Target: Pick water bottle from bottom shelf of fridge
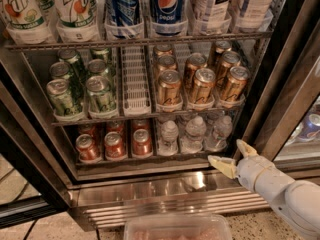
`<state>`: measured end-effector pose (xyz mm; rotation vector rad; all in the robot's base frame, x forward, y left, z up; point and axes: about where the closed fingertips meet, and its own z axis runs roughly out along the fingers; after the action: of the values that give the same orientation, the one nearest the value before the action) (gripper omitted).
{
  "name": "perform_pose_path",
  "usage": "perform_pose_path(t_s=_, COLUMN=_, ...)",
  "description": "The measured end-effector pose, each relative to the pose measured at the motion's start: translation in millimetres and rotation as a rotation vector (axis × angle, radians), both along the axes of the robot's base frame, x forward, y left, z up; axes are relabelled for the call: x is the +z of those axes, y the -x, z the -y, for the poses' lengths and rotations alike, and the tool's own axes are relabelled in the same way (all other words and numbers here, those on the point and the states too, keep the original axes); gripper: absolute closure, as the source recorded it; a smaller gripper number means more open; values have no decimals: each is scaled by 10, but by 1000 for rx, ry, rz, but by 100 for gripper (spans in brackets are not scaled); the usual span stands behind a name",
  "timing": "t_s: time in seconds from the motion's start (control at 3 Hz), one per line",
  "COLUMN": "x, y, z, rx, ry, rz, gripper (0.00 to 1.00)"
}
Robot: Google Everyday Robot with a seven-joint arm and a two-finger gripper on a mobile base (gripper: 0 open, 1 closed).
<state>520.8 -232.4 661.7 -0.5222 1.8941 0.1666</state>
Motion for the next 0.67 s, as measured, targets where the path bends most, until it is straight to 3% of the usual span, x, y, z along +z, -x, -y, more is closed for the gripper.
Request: perform_pose_path(t_s=0.67, x=0, y=0, z=-1, rx=0, ry=0, rz=0, gripper=0)
